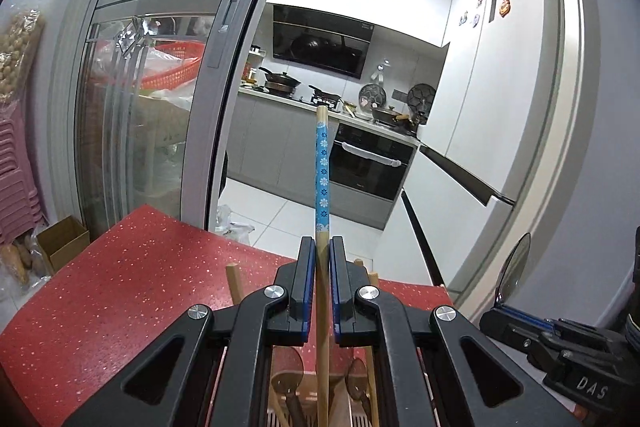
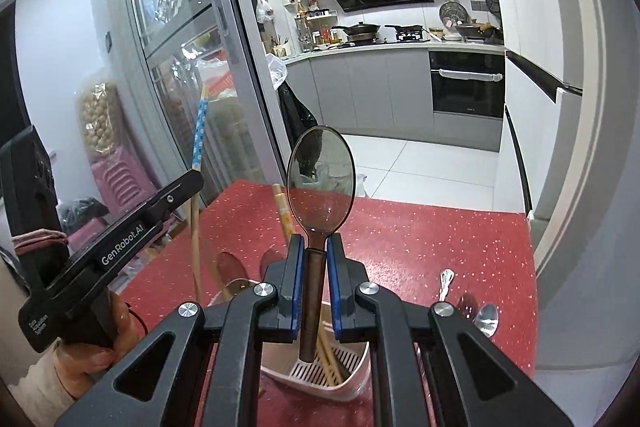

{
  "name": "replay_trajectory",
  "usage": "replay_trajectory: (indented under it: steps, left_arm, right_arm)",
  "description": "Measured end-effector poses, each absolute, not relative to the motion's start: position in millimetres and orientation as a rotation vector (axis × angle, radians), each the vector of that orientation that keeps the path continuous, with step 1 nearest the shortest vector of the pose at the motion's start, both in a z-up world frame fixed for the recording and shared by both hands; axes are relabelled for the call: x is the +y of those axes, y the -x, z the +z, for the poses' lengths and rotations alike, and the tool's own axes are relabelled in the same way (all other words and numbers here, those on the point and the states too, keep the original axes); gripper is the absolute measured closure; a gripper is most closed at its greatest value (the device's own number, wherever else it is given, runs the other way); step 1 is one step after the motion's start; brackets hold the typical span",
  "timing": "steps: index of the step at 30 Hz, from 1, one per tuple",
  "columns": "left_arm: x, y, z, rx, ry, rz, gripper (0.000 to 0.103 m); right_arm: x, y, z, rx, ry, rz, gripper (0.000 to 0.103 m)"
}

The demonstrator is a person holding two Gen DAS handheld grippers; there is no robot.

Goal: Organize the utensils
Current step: 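Lower the spoon and chopstick into the holder and open both tools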

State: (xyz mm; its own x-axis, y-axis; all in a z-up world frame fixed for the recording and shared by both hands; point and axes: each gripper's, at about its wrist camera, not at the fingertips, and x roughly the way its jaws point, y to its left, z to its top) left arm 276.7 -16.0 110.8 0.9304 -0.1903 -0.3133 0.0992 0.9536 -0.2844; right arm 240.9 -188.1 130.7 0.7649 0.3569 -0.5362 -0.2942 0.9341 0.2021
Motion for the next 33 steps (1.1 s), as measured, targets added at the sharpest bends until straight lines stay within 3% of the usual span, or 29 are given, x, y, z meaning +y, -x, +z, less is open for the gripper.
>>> replay_trajectory:
  steps: [12, 33]
  left_arm:
    - [-24, -297, 89, 0.294, 0.243, -0.109, 0.071]
    - [-38, -283, 52, 0.492, 0.114, -0.117, 0.071]
  right_arm:
    - [-172, -253, 102, 0.573, -0.001, 0.335, 0.091]
    - [-173, -266, 57, 0.745, -0.019, 0.341, 0.09]
